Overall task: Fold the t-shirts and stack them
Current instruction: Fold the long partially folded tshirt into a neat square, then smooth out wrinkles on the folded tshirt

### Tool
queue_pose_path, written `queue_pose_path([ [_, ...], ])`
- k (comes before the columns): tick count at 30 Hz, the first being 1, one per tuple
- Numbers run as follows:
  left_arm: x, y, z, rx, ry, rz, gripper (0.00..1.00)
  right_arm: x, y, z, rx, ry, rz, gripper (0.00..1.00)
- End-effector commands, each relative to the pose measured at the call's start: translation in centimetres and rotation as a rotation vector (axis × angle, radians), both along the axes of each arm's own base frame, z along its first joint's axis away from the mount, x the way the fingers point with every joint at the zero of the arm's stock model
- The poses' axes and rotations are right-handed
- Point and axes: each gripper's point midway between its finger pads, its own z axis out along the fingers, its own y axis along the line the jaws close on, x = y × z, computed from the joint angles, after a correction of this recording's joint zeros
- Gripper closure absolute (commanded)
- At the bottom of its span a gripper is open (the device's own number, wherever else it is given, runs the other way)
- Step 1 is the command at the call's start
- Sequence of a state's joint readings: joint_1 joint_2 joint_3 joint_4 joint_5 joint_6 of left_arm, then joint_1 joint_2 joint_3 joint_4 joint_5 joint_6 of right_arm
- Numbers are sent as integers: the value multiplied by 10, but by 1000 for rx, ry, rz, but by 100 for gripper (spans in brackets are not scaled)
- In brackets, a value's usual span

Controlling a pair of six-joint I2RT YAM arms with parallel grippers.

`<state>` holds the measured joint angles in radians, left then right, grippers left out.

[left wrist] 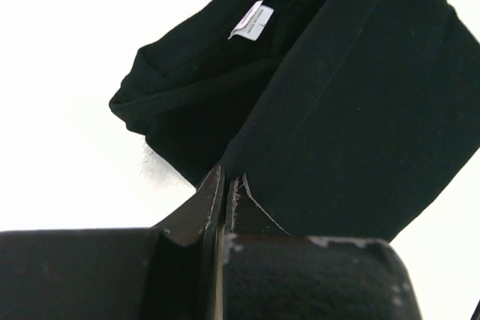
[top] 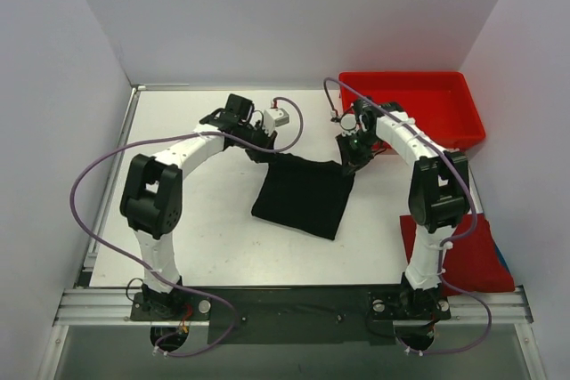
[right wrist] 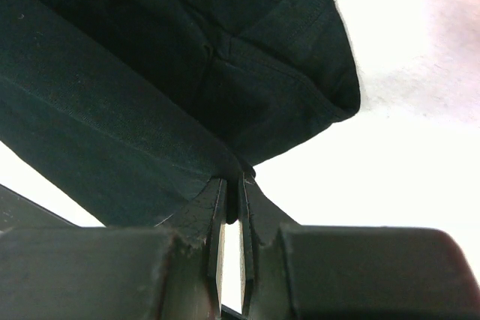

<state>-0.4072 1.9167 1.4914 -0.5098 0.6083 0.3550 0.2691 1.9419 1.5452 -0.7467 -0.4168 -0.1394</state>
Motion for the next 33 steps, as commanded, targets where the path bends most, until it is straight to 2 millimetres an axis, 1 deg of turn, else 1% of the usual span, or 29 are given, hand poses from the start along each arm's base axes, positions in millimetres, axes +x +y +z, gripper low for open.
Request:
queue_pose_path([
  [1,32,-7,-4,15,-69,69,100,4,-27,0,-111,16,-83,100],
  [3,42,-7,-11,40,-86,99,89,12,-31,-6,-124,15,-113,98],
  [4,45,-7,-12,47,-89,108,79,17,-34,-12,-135,12,-137,90],
  [5,52,-5,-17,65,-89,134,73,24,-38,-13,-160,0,-174,86],
  [6,59,-5,-18,72,-104,157,63,31,-43,-17,-174,-3,-200,81],
  [7,70,1,-21,106,-123,210,58,41,-49,-14,-208,-30,-232,79],
  [8,77,3,-20,117,-139,233,53,45,-54,-16,-225,-36,-247,74],
  [10,98,6,-3,137,-194,274,50,60,-61,-1,-260,-101,-267,69],
  [11,102,8,4,147,-211,273,49,66,-64,12,-270,-141,-302,69],
  [12,106,8,17,141,-228,275,48,67,-66,17,-277,-159,-316,67],
  [13,106,12,20,155,-228,273,48,68,-71,29,-292,-194,-330,67],
  [14,108,12,34,147,-246,275,47,66,-74,31,-304,-203,-331,67],
  [15,103,14,34,159,-229,265,47,60,-75,39,-297,-217,-332,67],
  [16,100,13,42,151,-233,258,47,56,-69,43,-262,-219,-322,67],
  [17,90,12,40,149,-196,228,48,43,-63,44,-229,-206,-307,67],
  [18,81,9,41,137,-173,206,54,38,-48,46,-150,-197,-299,70],
  [19,62,0,39,100,-109,150,58,26,-37,44,-106,-188,-286,72],
  [20,44,-8,35,61,-52,103,67,16,-19,43,-18,-150,-277,74],
  [21,31,-14,31,51,-8,90,73,3,-6,38,18,-131,-251,78],
  [22,15,-17,23,43,37,71,74,-12,5,30,59,-78,-256,82],
  [23,6,-24,20,36,63,69,77,-16,18,32,93,-90,-238,87],
  [24,-7,-27,12,34,104,63,78,-31,31,22,134,-35,-237,89],
  [25,-11,-31,9,25,116,58,78,-30,38,21,166,-49,-238,95],
  [26,-21,-33,2,17,162,64,79,-44,46,11,198,9,-255,97],
  [27,-26,-34,-6,10,185,66,79,-44,50,6,222,17,-267,100],
  [28,-29,-35,-9,-7,217,76,78,-54,49,-8,217,67,-298,100],
  [29,-29,-34,-18,-4,221,90,79,-55,48,-17,211,78,-310,100],
  [31,-27,-27,-34,29,223,121,78,-62,32,-39,132,123,-369,100],
  [33,-26,-20,-47,65,219,130,79,-63,15,-54,79,148,-421,100],
])
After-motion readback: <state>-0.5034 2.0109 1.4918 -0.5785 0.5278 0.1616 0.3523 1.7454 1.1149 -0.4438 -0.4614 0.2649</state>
